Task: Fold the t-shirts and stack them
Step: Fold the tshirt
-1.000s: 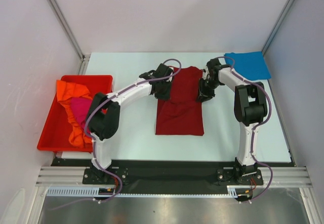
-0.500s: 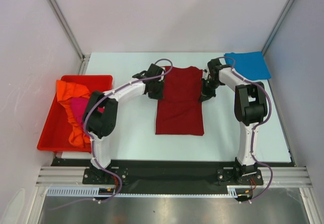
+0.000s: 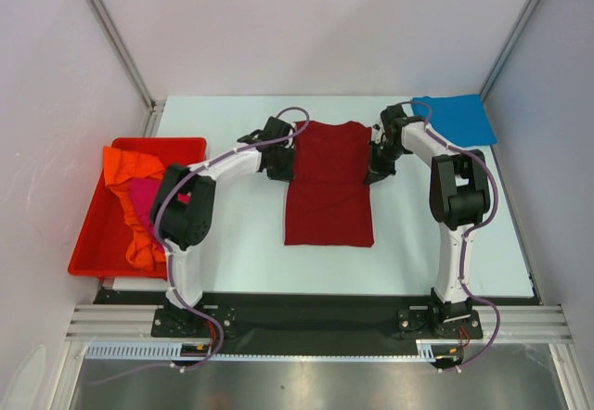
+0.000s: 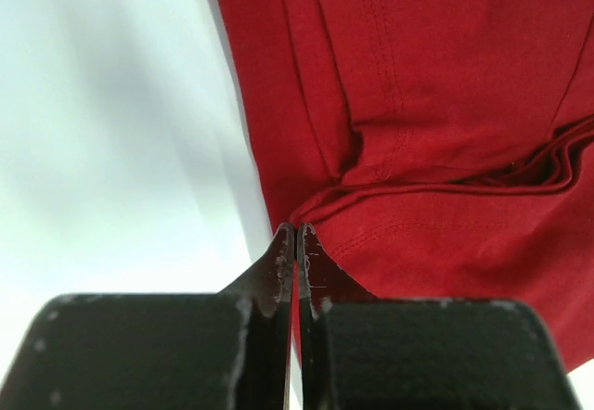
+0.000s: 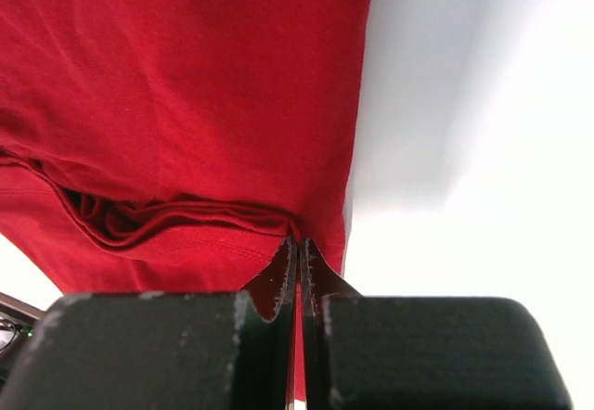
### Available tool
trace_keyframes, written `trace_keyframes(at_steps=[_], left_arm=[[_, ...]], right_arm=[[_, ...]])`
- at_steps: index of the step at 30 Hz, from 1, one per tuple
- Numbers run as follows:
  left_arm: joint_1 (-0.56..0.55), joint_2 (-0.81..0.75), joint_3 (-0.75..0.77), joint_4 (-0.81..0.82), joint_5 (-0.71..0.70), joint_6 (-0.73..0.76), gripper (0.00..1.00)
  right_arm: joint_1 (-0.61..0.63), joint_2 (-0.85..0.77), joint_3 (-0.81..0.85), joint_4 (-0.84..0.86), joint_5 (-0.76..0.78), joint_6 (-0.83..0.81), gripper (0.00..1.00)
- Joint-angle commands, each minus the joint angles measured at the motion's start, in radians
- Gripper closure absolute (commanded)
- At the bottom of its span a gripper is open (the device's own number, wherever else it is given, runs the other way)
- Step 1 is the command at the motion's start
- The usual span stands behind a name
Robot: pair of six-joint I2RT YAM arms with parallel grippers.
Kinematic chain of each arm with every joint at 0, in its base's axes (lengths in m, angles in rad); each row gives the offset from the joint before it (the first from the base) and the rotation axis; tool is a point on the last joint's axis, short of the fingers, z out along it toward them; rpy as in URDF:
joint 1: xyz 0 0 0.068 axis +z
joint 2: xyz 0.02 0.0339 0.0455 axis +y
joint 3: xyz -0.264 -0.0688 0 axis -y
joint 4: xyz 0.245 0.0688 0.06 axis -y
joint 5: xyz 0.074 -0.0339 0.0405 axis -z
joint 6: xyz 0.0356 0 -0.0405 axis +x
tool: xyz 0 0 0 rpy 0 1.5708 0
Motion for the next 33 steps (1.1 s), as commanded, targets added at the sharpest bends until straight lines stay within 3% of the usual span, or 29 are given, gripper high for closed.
trace_keyframes(at_steps=[1, 3, 14, 17, 18, 19, 20, 21, 22, 24, 27, 33], left_arm=[[-0.002, 0.019, 0.048, 0.036, 0.038, 0.031, 0.99], [-0.002, 0.022, 0.054, 0.031, 0.022, 0.035, 0.94], [0.000, 0.033, 0.063, -0.001, -0.014, 0.062, 0.92], [0.000, 0.033, 0.066, -0.018, -0.027, 0.063, 0.84], [-0.002, 0.030, 0.068, -0.023, -0.037, 0.063, 0.74], [-0.002, 0.019, 0.068, -0.030, -0.046, 0.066, 0.67], [-0.002, 0.008, 0.065, -0.041, -0.055, 0.068, 0.61], [-0.002, -0.004, 0.062, -0.049, -0.088, 0.069, 0.42], [-0.002, -0.018, 0.051, -0.056, -0.096, 0.071, 0.37], [-0.002, -0.070, 0.036, -0.078, -0.110, 0.078, 0.31], [-0.005, -0.159, -0.024, -0.093, -0.084, 0.074, 0.30], [-0.023, -0.364, -0.294, -0.001, 0.181, 0.019, 0.29]], right_arm=[[-0.005, 0.003, 0.049, -0.004, 0.016, 0.001, 0.98], [-0.005, 0.000, 0.050, -0.010, 0.030, 0.000, 0.96], [0.005, -0.021, 0.001, -0.007, 0.081, 0.030, 0.97], [0.010, -0.018, 0.001, -0.010, 0.092, 0.044, 0.83], [0.013, -0.018, 0.004, -0.012, 0.095, 0.043, 0.69], [0.015, -0.021, 0.016, -0.015, 0.111, 0.046, 0.61], [0.016, -0.029, 0.027, -0.033, 0.124, 0.043, 0.58], [0.024, -0.036, 0.036, -0.049, 0.145, 0.040, 0.54], [0.030, -0.046, 0.046, -0.065, 0.159, 0.036, 0.52], [0.042, -0.091, 0.053, -0.105, 0.187, 0.023, 0.44], [0.082, -0.168, 0.006, -0.141, 0.236, 0.012, 0.39], [0.203, -0.318, -0.214, -0.104, 0.187, 0.093, 0.38]])
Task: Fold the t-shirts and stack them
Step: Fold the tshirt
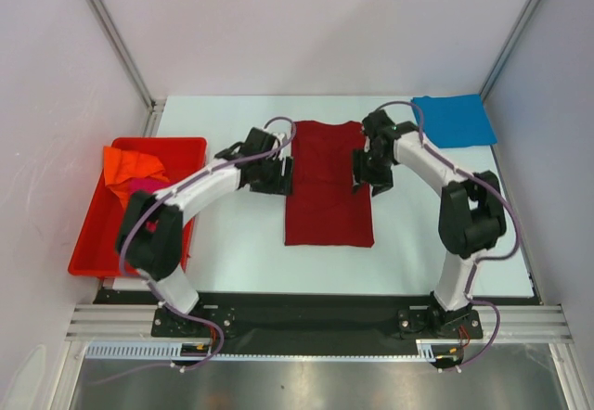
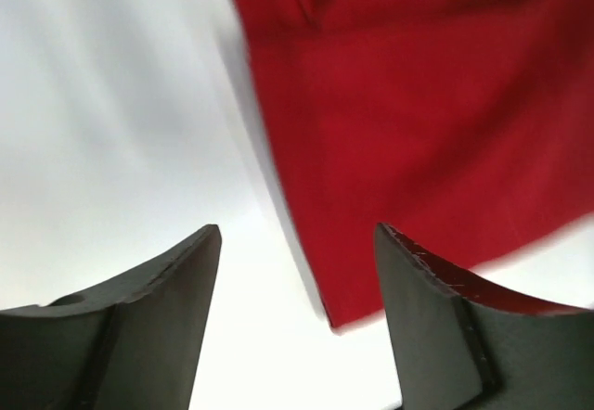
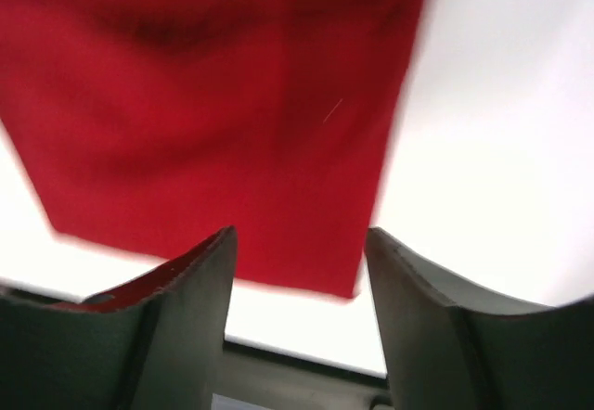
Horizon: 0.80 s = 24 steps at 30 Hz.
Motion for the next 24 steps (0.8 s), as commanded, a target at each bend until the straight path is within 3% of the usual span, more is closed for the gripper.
trace_keyframes(at_steps=[1, 8, 16, 24], left_arm=[[-0.016, -0.141, -0.174, 0.075, 0.194, -0.043, 0.27], [-0.016, -0.236, -0.406, 0.193, 0.315, -0.147, 0.21], [-0.016, -0.222, -0.529, 0.318, 0.360, -0.278, 0.22], [-0.017, -0.190, -0.575, 0.344, 0.348, -0.350, 0.25]], right_arm=[[0.060, -0.130, -0.145, 0.021, -0.024, 0.064, 0.36], [0.063, -0.334, -0.480, 0.170, -0.122, 0.174, 0.19], [0.014, -0.439, -0.695, 0.314, -0.201, 0.236, 0.19], [-0.059, -0.463, -0.833, 0.472, -0.300, 0.305, 0.30]])
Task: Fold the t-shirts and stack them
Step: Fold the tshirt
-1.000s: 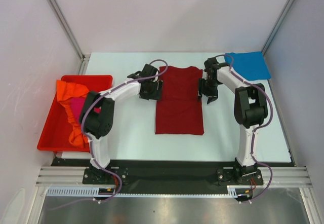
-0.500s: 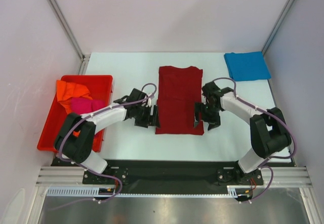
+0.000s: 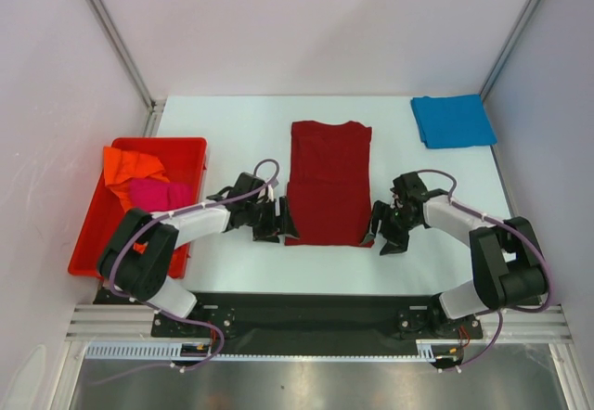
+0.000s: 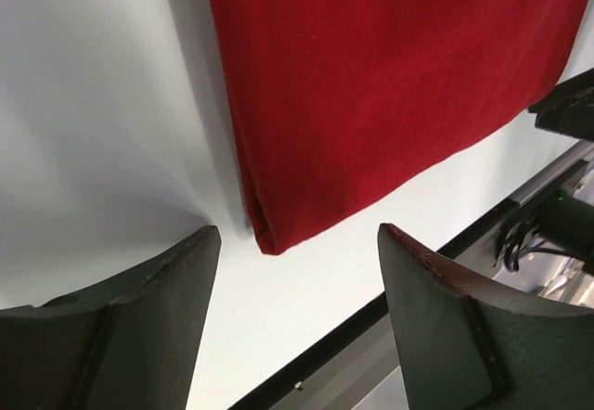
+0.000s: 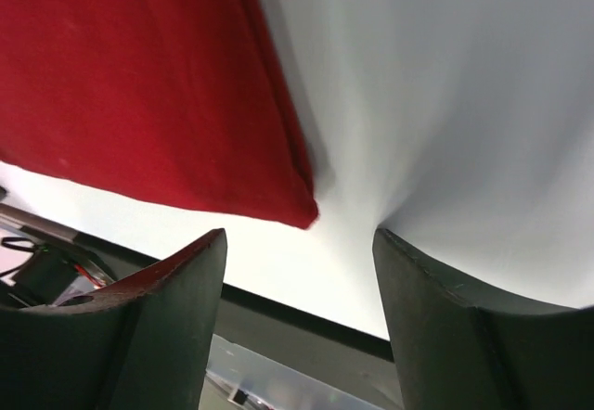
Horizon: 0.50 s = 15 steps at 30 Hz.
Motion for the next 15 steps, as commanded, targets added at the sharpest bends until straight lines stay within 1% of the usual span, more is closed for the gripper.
trace_keyframes(at_steps=[1, 5, 8, 11, 15], left_arm=[[0.001, 0.017, -0.031, 0.012, -0.018, -0.052, 0.24], [0.001, 0.004, -0.052, -0.004, -0.050, -0.080, 0.27], [-0.001, -0.005, -0.075, 0.018, -0.046, -0.106, 0.30], [-0.001, -0.027, -0.112, 0.042, -0.050, -0.138, 0.32], [-0.001, -0.038, -0.176, 0.114, -0.032, -0.182, 0.33]], right_arm=[[-0.010, -0.025, -0.027, 0.115, -0.038, 0.040, 0.30], [-0.042, -0.036, -0.073, 0.152, -0.042, 0.070, 0.37], [-0.050, -0.056, -0.105, 0.182, -0.036, 0.093, 0.38], [-0.061, -0.068, -0.140, 0.233, -0.027, 0.116, 0.41], [-0.072, -0.055, -0.177, 0.296, -0.050, 0.142, 0.43]])
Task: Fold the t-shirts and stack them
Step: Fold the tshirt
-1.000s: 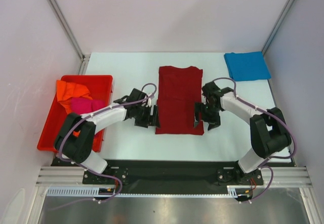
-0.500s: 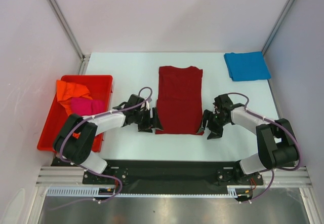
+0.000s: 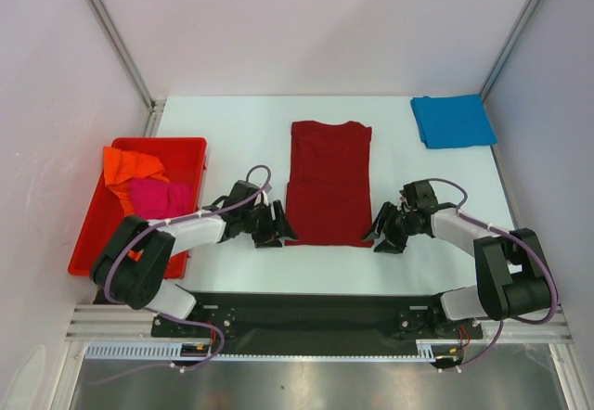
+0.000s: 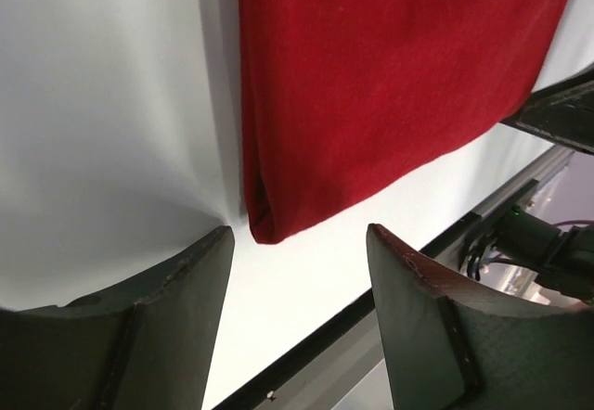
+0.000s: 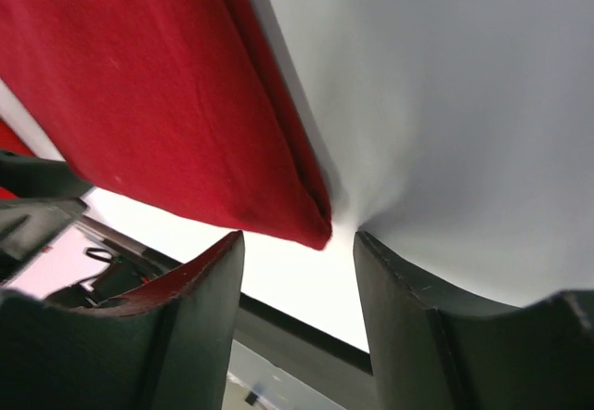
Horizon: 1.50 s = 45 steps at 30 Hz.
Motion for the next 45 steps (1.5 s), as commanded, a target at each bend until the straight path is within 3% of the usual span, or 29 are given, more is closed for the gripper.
trace_keyframes(at_steps=[1, 15, 21, 25, 28, 35, 42, 45], left_arm=[[-0.003, 0.022, -0.078, 0.013, -0.027, -0.038, 0.33], [-0.001, 0.096, -0.102, 0.081, -0.022, -0.081, 0.41], [-0.001, 0.105, -0.099, 0.081, -0.036, -0.059, 0.61], [-0.001, 0.087, -0.099, 0.047, -0.059, -0.019, 0.82], [-0.004, 0.067, -0.104, 0.006, -0.075, 0.011, 1.00], [-0.072, -0.025, -0.102, -0.111, -0.110, 0.047, 1.00], [-0.129, -0.214, -0.135, -0.214, -0.156, 0.036, 1.00], [-0.138, -0.286, -0.078, -0.295, -0.197, 0.076, 1.00]], right_arm=[[-0.007, 0.020, -0.044, 0.089, 0.036, 0.025, 0.44], [-0.010, 0.021, -0.063, 0.116, 0.049, 0.056, 0.59], [-0.010, 0.038, -0.067, 0.124, 0.043, 0.051, 0.82], [-0.004, 0.032, -0.064, 0.110, 0.038, 0.036, 1.00], [0.008, 0.023, -0.061, 0.083, 0.039, 0.019, 1.00], [0.088, -0.101, -0.099, -0.041, 0.055, 0.045, 1.00], [0.174, -0.346, -0.164, -0.184, 0.078, 0.157, 1.00], [0.178, -0.422, -0.138, -0.247, 0.079, 0.179, 1.00]])
